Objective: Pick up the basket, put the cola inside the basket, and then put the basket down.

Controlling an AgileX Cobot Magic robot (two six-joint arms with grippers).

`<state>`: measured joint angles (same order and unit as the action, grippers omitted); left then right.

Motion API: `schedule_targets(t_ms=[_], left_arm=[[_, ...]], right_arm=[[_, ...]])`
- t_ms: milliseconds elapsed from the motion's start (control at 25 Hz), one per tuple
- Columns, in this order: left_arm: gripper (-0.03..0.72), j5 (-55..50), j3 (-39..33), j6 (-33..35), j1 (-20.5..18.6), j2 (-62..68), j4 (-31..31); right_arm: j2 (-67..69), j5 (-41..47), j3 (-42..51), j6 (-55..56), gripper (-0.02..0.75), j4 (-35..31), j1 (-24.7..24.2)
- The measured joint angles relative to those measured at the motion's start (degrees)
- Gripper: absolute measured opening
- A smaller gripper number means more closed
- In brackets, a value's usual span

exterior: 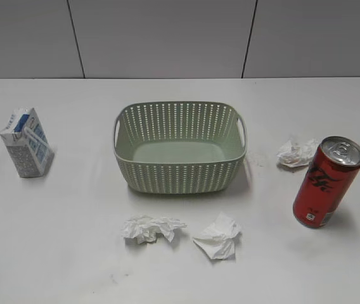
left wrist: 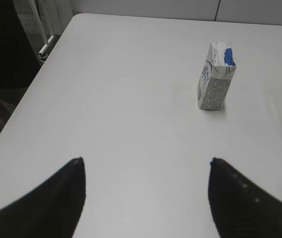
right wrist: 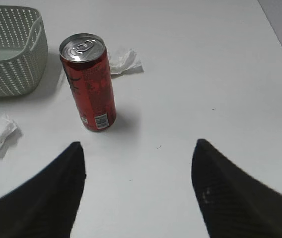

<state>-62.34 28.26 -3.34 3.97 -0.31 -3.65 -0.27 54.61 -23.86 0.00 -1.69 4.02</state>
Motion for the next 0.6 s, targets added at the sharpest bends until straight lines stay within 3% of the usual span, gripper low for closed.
schedule_targets(t_ms=[600], left_arm=[[0.580, 0.1, 0.0, 0.0, 0.0, 0.0, 0.0]], right_arm=[[0.0, 0.0, 0.0, 0.0, 0.521, 0.0, 0.0]])
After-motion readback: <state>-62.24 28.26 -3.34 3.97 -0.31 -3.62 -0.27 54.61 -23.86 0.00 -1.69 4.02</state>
